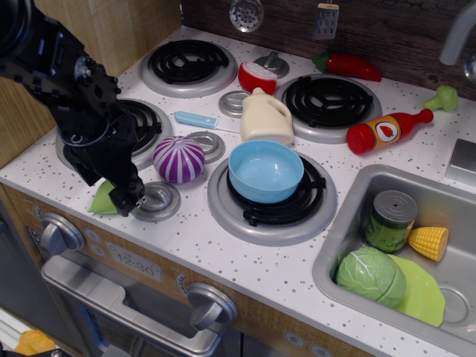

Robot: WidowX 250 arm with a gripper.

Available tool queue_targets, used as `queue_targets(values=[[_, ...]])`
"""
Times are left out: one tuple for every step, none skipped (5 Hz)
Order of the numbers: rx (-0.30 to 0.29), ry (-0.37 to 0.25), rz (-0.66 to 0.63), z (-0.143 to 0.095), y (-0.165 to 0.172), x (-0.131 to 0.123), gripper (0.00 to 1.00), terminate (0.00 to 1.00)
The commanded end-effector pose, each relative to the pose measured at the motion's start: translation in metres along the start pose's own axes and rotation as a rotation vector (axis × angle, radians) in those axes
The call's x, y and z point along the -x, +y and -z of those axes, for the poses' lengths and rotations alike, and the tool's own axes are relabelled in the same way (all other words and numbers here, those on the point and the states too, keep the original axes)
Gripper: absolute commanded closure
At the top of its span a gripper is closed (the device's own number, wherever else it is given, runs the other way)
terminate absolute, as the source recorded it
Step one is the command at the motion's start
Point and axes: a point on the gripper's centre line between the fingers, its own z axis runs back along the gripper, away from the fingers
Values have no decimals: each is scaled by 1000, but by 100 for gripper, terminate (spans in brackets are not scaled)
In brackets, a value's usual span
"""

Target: Put pear in bowl

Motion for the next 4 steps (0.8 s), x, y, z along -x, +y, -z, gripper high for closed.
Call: queue_targets(values=[[21,-40,-8,10,8,2,0,0],[50,-33,-36,15,7,3,100,0],[46,-13,-51,4,5,0,100,0],[38,67,-53,-41,-2,-22,100,0]])
